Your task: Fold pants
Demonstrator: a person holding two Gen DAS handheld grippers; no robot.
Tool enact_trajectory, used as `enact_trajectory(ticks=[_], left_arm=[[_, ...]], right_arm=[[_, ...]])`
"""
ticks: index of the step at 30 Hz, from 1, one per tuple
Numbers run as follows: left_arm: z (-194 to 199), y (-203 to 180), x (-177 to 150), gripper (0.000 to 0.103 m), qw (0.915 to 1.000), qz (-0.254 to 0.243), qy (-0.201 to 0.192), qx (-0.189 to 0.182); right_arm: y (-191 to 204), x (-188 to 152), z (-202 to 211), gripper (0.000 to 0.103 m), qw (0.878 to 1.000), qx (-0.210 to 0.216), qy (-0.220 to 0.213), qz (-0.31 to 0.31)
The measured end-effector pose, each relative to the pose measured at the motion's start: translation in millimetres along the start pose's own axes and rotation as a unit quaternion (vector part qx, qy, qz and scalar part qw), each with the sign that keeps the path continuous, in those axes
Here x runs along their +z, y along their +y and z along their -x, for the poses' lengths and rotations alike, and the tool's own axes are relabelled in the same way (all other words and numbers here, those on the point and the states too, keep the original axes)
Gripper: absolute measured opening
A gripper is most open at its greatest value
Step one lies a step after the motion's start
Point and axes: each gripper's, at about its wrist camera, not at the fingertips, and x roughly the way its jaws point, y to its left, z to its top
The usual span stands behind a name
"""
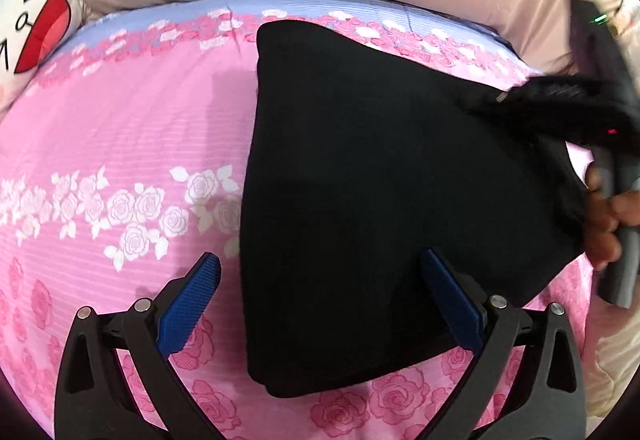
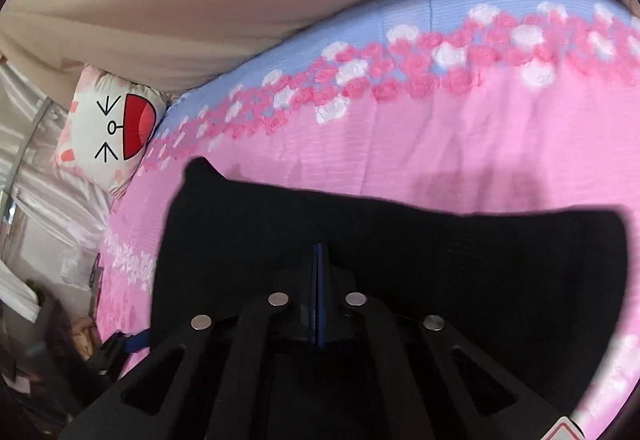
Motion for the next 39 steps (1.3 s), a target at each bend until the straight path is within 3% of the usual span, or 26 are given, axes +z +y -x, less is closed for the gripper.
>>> enact_trajectory(ticks=[2, 4, 6, 7, 8, 9, 10, 11, 13, 16, 19, 21, 26, 31, 33, 36, 39], left_arm=[[-0.3, 2.3, 1.0, 0.098, 1.0000, 0.003, 0.001, -0.008], [-1.6, 2.5, 0.2, 0.098, 1.0000, -0.001, 0.001, -0.009], [-3.0, 2.6, -0.4, 0.098, 1.0000, -0.005, 0.000, -0.004], [-2.9, 2.2, -0.5, 0.098, 1.0000, -0.005, -0.001, -0.004], [-2.5, 2.7, -0.6, 0.098, 1.0000, -0.005, -0.002, -0.004], [-1.8, 2.4, -0.7, 0.098, 1.0000, -0.004, -0.006, -0.002], [-1.1, 3.6, -0.7, 0.098, 0.9999, -0.004, -0.011, 0.002], [-1.0, 5.1, -0.4, 0.098, 0.9999, -0.005, -0.013, 0.004], [-1.2, 6.8, -0.4, 0.098, 0.9999, -0.005, -0.007, -0.007], [-3.5, 9.6, 0.4, 0.098, 0.9999, -0.003, -0.003, -0.014], [-5.9, 9.2, 4.4, 0.098, 0.9999, -0.004, -0.002, -0.014], [-3.4, 7.2, 7.8, 0.098, 1.0000, -0.007, 0.000, -0.007], [7.2, -1.9, 12.9, 0.098, 0.9990, -0.023, -0.017, 0.034], [7.3, -22.7, 23.5, 0.098, 0.9961, -0.051, -0.030, 0.066], [7.3, -35.7, 25.9, 0.098, 0.9942, -0.067, -0.035, 0.076], [-0.9, -47.3, 22.4, 0.098, 0.9909, -0.085, -0.040, 0.096], [-4.1, -56.6, 20.5, 0.098, 0.9889, -0.092, -0.039, 0.111]], right_arm=[[34.6, 2.4, 10.2, 0.012, 0.999, 0.021, -0.010, 0.047], [77.0, 5.4, 0.2, 0.011, 0.993, 0.079, 0.013, 0.092], [108.7, 7.5, -28.8, 0.011, 0.986, 0.094, 0.043, 0.131], [118.2, 8.3, -45.8, 0.010, 0.984, 0.090, 0.057, 0.143], [123.4, 12.8, -74.4, 0.000, 0.983, 0.069, 0.074, 0.154], [120.2, 16.2, -93.9, 0.000, 0.983, 0.044, 0.079, 0.159], [112.9, 21.8, -112.5, 0.000, 0.984, 0.042, 0.083, 0.151], [102.2, 29.1, -120.5, 0.000, 0.988, 0.071, 0.084, 0.112], [105.5, 36.7, -109.9, 0.000, 0.990, 0.082, 0.080, 0.087], [124.6, 34.7, -86.0, 0.006, 0.988, 0.064, 0.042, 0.134], [111.5, 33.0, -121.7, 0.000, 0.986, -0.010, 0.070, 0.149], [102.1, 35.5, -110.4, 0.000, 0.992, 0.020, 0.062, 0.111], [92.9, 19.7, -22.5, 0.005, 0.992, -0.019, -0.026, 0.121], [22.8, -15.9, 23.0, 0.005, 0.984, -0.142, -0.053, 0.095], [-13.2, -29.7, 28.3, 0.000, 0.982, -0.173, -0.047, 0.061], [-37.0, -43.1, 48.2, 0.000, 0.989, -0.130, -0.064, 0.006], [-25.4, -57.7, 76.1, 0.008, 0.984, -0.147, -0.102, 0.023]])
